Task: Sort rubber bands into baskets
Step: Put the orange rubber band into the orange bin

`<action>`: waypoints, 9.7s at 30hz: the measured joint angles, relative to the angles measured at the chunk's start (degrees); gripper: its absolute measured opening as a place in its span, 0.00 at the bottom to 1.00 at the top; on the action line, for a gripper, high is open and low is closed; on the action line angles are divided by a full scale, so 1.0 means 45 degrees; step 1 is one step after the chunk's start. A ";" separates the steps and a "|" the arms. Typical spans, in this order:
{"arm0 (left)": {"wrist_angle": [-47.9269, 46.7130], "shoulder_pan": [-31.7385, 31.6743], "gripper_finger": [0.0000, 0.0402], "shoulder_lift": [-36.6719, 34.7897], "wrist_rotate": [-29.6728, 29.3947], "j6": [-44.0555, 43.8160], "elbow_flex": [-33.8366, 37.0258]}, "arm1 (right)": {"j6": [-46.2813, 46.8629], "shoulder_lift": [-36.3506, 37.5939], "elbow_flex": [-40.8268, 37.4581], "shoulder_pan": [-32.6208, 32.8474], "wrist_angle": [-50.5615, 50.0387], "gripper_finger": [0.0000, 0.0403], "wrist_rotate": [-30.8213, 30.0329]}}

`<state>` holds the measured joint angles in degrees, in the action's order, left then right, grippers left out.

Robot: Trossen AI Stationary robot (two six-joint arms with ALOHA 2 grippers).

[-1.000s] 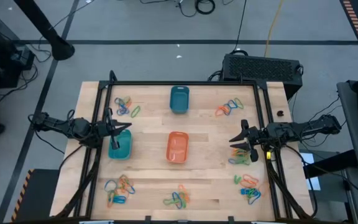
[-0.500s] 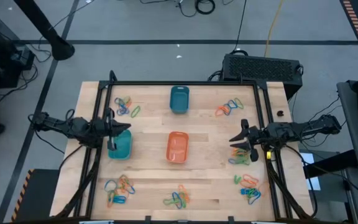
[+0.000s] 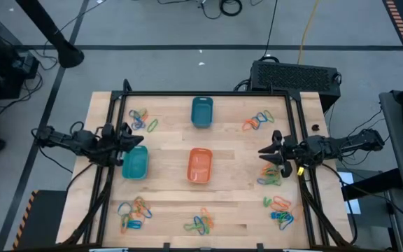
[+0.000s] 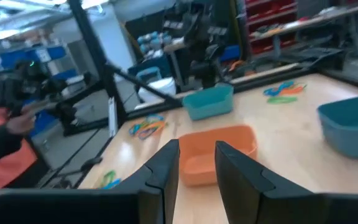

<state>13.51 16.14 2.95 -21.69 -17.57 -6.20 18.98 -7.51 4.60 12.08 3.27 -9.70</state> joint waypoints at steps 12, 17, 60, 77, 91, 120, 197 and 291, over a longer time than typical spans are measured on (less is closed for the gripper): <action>-0.0869 -0.0097 0.00 0.2599 0.0471 -0.1382 -0.0626 | -0.0026 -0.2436 0.0540 -0.0227 0.0482 0.24 -0.0951; -0.2153 -0.0854 0.00 0.4835 0.0148 -0.2689 -0.1340 | -0.1295 -0.3741 0.1255 -0.0902 0.0265 0.24 -0.1450; 0.1185 -0.4411 0.02 0.9679 0.0037 0.2029 -0.2210 | -0.2793 -1.6291 0.9505 -0.9029 -0.6154 0.32 0.0351; 0.2720 -0.4760 0.44 1.1091 0.0136 0.1998 -0.2205 | -0.3414 -1.7932 0.9564 -1.0689 -0.5714 0.49 0.1176; 0.3416 -0.4750 0.44 1.1092 0.1156 0.1329 -0.2205 | -0.2902 -1.8994 0.9564 -1.1332 -0.5728 0.49 0.1241; 0.3111 -0.4750 0.44 1.1092 0.1142 0.1352 -0.2205 | -0.2481 -1.9108 1.1001 -1.1332 -0.6490 0.21 0.1856; 0.1831 -0.3997 0.44 1.1102 0.1142 0.1081 -0.2201 | 0.1787 -1.8139 1.3080 -0.2919 -0.2846 0.00 -0.0529; 0.5127 -0.3939 0.44 1.1005 0.1987 0.2347 -0.2210 | 0.7807 -1.8165 1.3104 0.1556 -0.9801 0.27 0.2887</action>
<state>36.58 -1.58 52.47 -12.75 -7.01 -16.14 54.11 -89.25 63.57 19.08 -40.84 3.30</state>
